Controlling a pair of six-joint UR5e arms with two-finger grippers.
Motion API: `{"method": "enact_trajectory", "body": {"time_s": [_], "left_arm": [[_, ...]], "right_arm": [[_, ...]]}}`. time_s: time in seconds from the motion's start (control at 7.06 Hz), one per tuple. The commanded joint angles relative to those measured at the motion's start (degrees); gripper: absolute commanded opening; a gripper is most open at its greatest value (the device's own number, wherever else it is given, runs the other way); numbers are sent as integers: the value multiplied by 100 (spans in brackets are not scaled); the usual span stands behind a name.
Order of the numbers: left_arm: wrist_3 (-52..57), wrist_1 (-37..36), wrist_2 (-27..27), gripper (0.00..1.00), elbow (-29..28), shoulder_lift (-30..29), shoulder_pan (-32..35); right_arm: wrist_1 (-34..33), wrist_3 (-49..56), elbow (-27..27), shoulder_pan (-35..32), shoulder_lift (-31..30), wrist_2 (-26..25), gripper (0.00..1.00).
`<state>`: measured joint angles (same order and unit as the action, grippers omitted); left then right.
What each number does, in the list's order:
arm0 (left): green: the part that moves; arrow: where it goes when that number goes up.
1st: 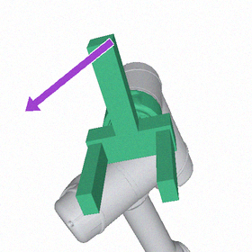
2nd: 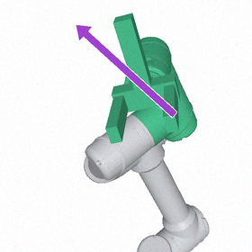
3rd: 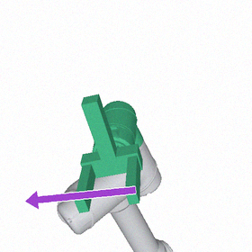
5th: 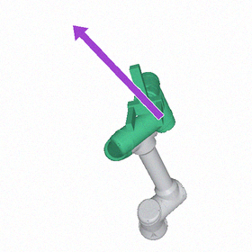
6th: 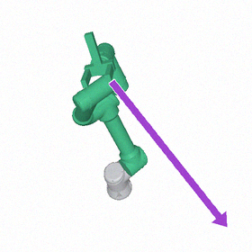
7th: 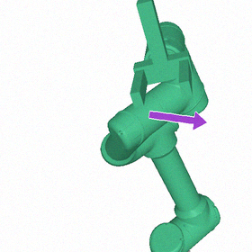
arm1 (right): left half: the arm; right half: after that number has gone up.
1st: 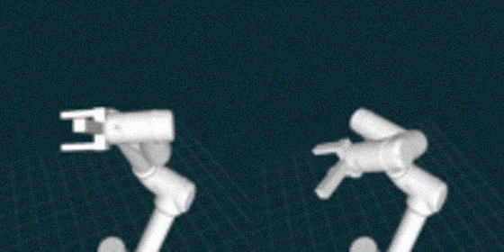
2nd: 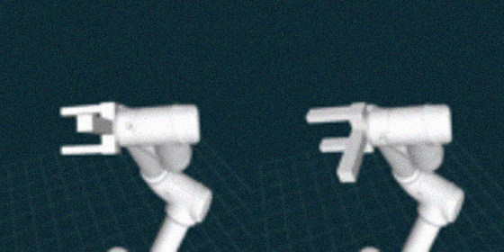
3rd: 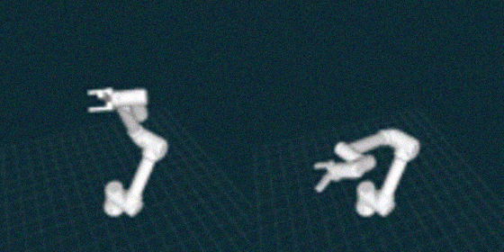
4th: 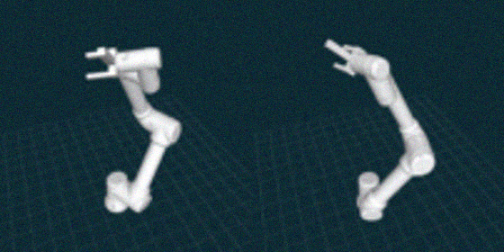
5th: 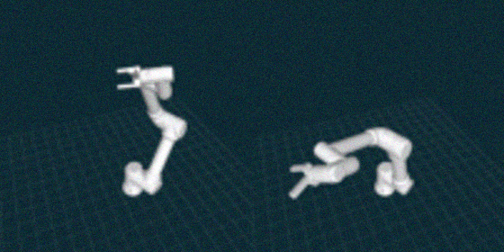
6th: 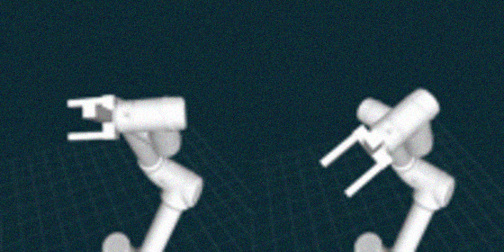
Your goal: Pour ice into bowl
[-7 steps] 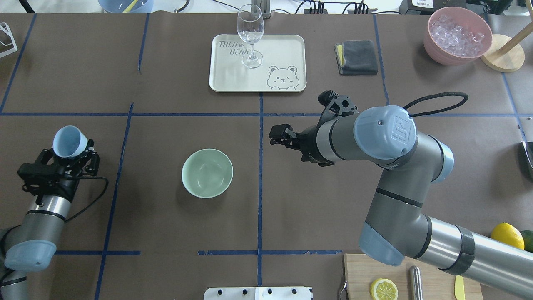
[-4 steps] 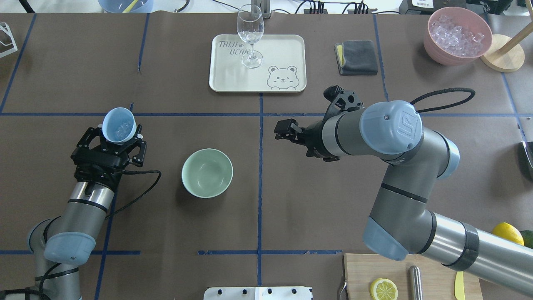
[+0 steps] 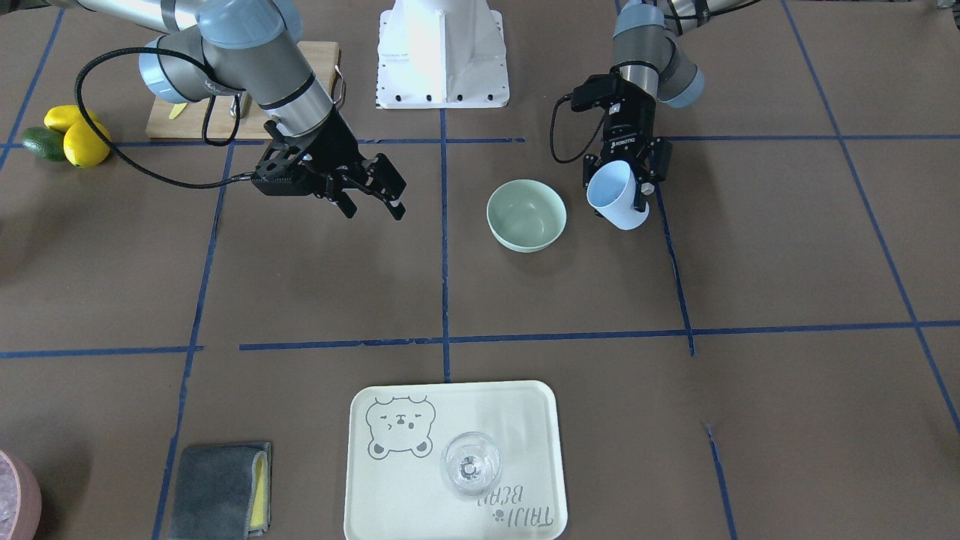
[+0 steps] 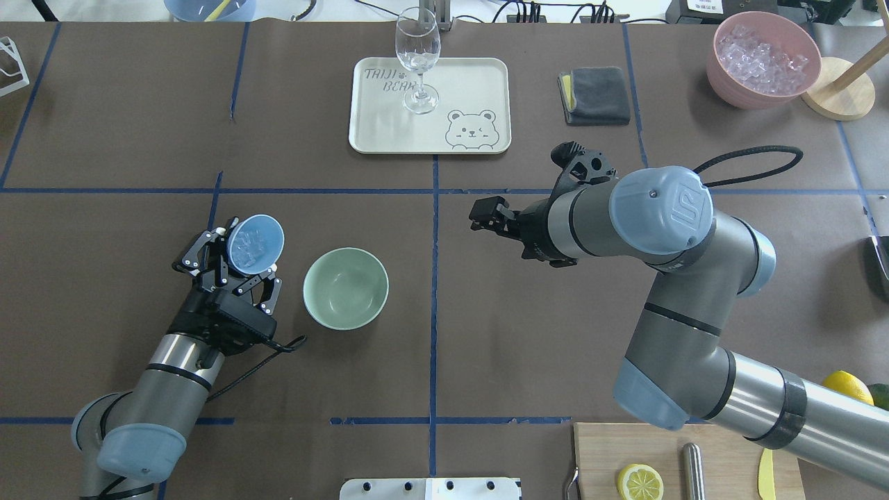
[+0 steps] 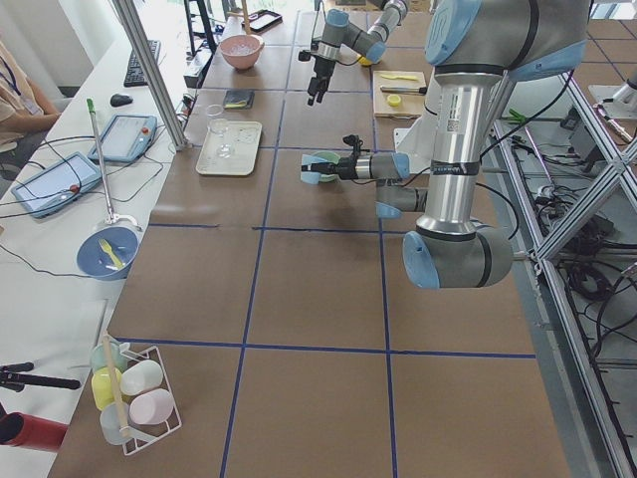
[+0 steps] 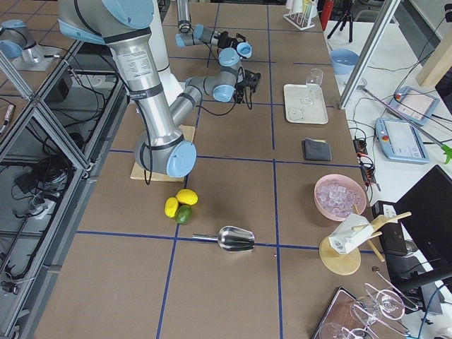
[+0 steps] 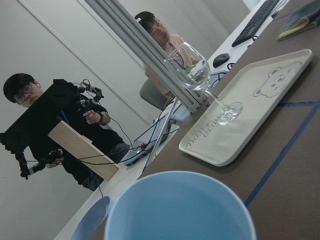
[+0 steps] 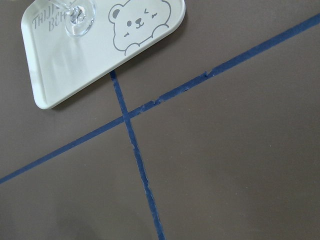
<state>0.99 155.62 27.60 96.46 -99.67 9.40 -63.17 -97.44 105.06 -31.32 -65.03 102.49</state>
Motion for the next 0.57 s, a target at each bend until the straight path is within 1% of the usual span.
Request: {"method": "enact_trajectory", "body": {"time_s": [0.0,0.14,0.28,0.42], "left_arm": [[400,-1754,-9,0,57,-384,-105],[968,-2372,-9,0,197,-613,-122],[1626,-2700,-9,0,433,-650,-123],[2102,-3260,-9,0,540,-641,-123]], "right_arm": [[7,-20,5,-6,-18,-10,100],[7,-55,32,-6,-36,-10,100],[-2,-56,23,-6,-45,-10,100],[-2,-64,14,-6,-45,-10,100]]}}
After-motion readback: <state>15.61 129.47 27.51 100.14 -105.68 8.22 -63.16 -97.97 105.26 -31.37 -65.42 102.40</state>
